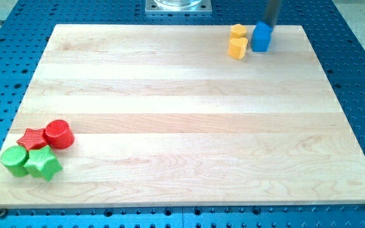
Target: Make a group of blue and the yellow blocks
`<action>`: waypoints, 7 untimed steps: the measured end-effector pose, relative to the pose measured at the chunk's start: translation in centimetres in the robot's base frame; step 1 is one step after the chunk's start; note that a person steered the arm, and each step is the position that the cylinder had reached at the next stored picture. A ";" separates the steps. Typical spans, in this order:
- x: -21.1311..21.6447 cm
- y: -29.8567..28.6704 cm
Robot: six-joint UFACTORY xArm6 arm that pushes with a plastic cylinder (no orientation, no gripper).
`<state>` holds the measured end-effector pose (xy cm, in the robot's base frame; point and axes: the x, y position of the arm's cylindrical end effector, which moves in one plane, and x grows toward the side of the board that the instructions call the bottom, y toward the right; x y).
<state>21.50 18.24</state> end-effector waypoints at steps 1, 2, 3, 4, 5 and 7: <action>2.0 -5.3; -1.8 -3.7; -1.1 -7.0; 2.7 -14.9; 10.5 -20.6; 1.2 -13.3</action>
<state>22.73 4.96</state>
